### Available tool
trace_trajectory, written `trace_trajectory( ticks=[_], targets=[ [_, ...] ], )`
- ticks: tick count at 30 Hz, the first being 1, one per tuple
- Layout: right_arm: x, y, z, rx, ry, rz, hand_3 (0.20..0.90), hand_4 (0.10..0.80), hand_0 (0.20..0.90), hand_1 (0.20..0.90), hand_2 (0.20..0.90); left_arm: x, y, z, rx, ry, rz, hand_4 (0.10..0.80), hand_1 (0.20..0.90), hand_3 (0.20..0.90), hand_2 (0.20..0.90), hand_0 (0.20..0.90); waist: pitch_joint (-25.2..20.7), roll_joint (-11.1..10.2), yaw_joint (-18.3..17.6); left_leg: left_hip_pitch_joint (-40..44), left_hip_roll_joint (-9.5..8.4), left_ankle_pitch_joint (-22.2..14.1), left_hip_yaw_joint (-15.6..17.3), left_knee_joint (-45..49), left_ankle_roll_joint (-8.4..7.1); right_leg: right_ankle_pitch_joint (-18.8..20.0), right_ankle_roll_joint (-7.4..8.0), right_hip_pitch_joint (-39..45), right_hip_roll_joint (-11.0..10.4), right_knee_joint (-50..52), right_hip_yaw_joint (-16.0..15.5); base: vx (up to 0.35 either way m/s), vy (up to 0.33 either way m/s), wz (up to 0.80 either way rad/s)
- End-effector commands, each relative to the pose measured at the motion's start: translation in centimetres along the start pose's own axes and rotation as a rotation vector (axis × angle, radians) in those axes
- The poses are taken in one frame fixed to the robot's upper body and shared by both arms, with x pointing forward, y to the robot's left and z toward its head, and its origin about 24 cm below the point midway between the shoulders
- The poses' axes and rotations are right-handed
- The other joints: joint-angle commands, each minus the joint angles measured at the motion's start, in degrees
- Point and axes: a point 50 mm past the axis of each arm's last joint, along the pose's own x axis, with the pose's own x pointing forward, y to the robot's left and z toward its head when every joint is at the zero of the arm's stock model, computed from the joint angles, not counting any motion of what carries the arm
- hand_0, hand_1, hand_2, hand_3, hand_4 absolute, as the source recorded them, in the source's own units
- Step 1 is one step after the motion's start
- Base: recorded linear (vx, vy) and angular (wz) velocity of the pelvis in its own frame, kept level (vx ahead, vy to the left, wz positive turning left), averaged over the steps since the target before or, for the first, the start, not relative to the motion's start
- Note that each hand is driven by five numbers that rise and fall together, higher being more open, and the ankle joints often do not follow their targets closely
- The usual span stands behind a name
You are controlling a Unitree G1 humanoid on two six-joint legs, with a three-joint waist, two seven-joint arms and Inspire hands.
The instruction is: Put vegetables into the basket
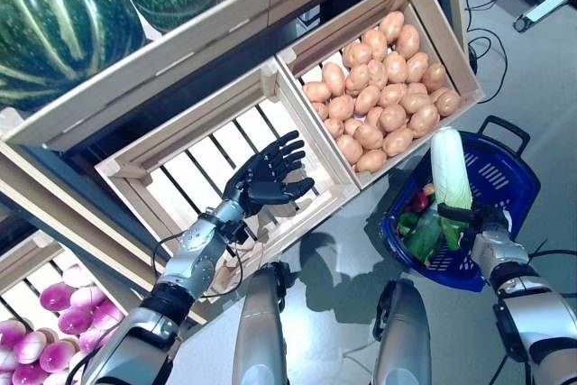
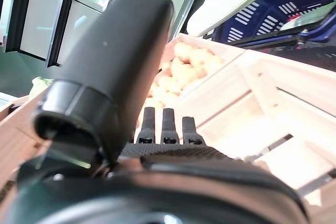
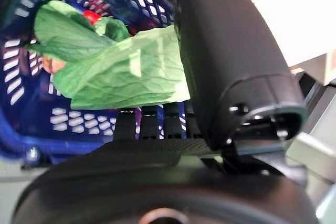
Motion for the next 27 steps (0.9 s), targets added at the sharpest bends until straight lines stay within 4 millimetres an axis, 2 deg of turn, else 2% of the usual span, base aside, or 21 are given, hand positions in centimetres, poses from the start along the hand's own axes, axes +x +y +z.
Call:
trace_trajectory(
  ticks=[1, 2, 3, 4, 5, 6, 11, 15, 16, 17, 20, 27],
  targets=[
    [0.6, -5.2, 2.8, 0.085, -0.021, -0.251, 0.300, 0.400, 0.300, 0.300, 0.300, 2.0, -1.4, 4.9, 0.042, -0.262, -0.110, 0.800, 0.900, 0.900, 0.900, 0.900, -2.3, 1.1, 1.2, 2.6, 1.26, -10.2, -0.4, 5.0, -0.48, 0.9, -4.81, -0.9, -0.2, 2.9, -0.3, -0.067, 0.002, -0.01],
    [0.6, -5.5, 2.3, 0.116, 0.007, -0.267, 0.300, 0.400, 0.300, 0.300, 0.300, 1.9, -1.4, 4.8, 0.041, -0.266, -0.111, 0.800, 0.900, 0.900, 0.900, 0.900, -2.0, 1.4, 1.1, 1.3, 1.00, -10.8, -0.8, 6.6, -0.43, 0.3, -4.86, -2.3, -0.3, 4.6, -0.1, -0.013, 0.001, 0.03],
    [0.6, -5.6, 1.8, 0.146, 0.031, -0.276, 0.300, 0.400, 0.300, 0.300, 0.300, 1.9, -1.5, 4.8, 0.041, -0.265, -0.113, 0.800, 0.900, 0.900, 0.900, 0.900, -1.8, 1.5, 1.1, 0.9, 0.95, -12.9, -1.1, 8.5, -0.83, -1.6, -4.38, -2.7, -0.3, 6.6, 0.3, -0.051, 0.005, 0.05],
    [0.6, -5.6, 1.7, 0.153, 0.039, -0.280, 0.300, 0.400, 0.300, 0.300, 0.300, 1.9, -1.5, 4.8, 0.042, -0.266, -0.116, 0.800, 0.900, 0.900, 0.900, 0.900, -1.7, 1.5, 1.0, 0.1, 0.75, -11.4, -1.1, 8.1, -0.53, -0.3, -4.81, -3.6, -0.2, 6.3, 0.3, -0.041, 0.003, 0.06],
    [0.6, -5.7, 1.4, 0.160, 0.056, -0.287, 0.300, 0.400, 0.300, 0.300, 0.300, 2.0, -1.6, 4.8, 0.043, -0.267, -0.120, 0.800, 0.900, 0.900, 0.900, 0.900, -1.6, 1.6, 1.0, -0.6, 0.64, -11.6, -1.3, 8.9, -0.61, -0.5, -4.83, -4.4, -0.2, 7.1, 0.4, -0.040, 0.004, 0.04],
    [0.6, -5.8, 1.0, 0.181, 0.076, -0.295, 0.300, 0.400, 0.300, 0.300, 0.300, 2.1, -1.7, 4.9, 0.042, -0.267, -0.125, 0.800, 0.900, 0.900, 0.900, 0.900, -1.4, 1.8, 0.9, -0.8, 0.66, -13.6, -1.6, 10.6, -0.97, -2.3, -4.38, -4.6, -0.3, 8.8, 0.8, 0.026, 0.002, 0.05],
    [0.5, -5.9, -0.8, 0.288, 0.166, -0.318, 0.300, 0.400, 0.300, 0.300, 0.300, 2.4, -2.3, 5.4, 0.044, -0.272, -0.152, 0.800, 0.900, 0.900, 0.900, 0.900, -1.1, 2.3, 0.6, -3.0, -0.12, -14.4, -1.8, 13.0, -0.84, -3.0, -4.61, -6.9, -0.1, 11.1, 1.2, 0.002, -0.002, 0.00],
    [0.6, -5.6, -1.0, 0.300, 0.178, -0.285, 0.300, 0.400, 0.300, 0.300, 0.300, 2.6, -2.9, 5.6, 0.051, -0.272, -0.175, 0.800, 0.900, 0.900, 0.900, 0.900, -0.9, 2.7, 0.5, -4.3, -0.53, -14.7, -1.9, 14.4, -0.91, -3.0, -4.75, -8.3, -0.1, 12.4, 1.4, 0.000, 0.000, 0.00],
    [0.6, -5.5, -0.9, 0.282, 0.173, -0.276, 0.371, 0.447, 0.371, 0.371, 0.371, 2.6, -3.0, 5.7, 0.049, -0.272, -0.182, 0.800, 0.900, 0.900, 0.900, 0.900, -1.0, 2.8, 0.6, -4.6, -0.56, -14.7, -1.9, 14.7, -0.93, -3.0, -4.81, -8.6, -0.2, 12.7, 1.5, 0.000, 0.000, 0.00],
    [0.6, -5.5, -0.8, 0.273, 0.166, -0.267, 0.900, 0.800, 0.900, 0.900, 0.900, 2.7, -3.1, 5.8, 0.047, -0.274, -0.183, 0.800, 0.900, 0.900, 0.900, 0.900, -1.0, 2.9, 0.6, -4.8, -0.62, -14.7, -2.0, 14.9, -0.87, -3.0, -4.83, -8.9, -0.2, 12.8, 1.5, 0.000, 0.000, 0.00],
    [0.6, -5.1, 0.0, 0.256, 0.138, -0.235, 0.900, 0.800, 0.900, 0.900, 0.900, 2.9, -3.5, 6.0, 0.037, -0.276, -0.194, 0.800, 0.900, 0.900, 0.900, 0.900, -1.2, 3.1, 0.6, -5.1, -0.98, -14.6, -2.0, 15.0, -0.80, -2.9, -4.80, -9.3, -0.1, 13.1, 1.7, -0.002, 0.001, 0.02],
    [0.7, -4.6, 0.1, 0.226, 0.097, -0.192, 0.900, 0.800, 0.900, 0.900, 0.900, 3.1, -3.5, 5.9, 0.029, -0.259, -0.191, 0.800, 0.900, 0.900, 0.900, 0.900, -1.9, 2.5, 1.1, -3.1, -0.98, -13.5, -1.8, 12.1, -0.53, -1.7, -4.35, -7.5, 0.3, 10.3, 1.1, 0.005, 0.003, 0.00]
  ],
)
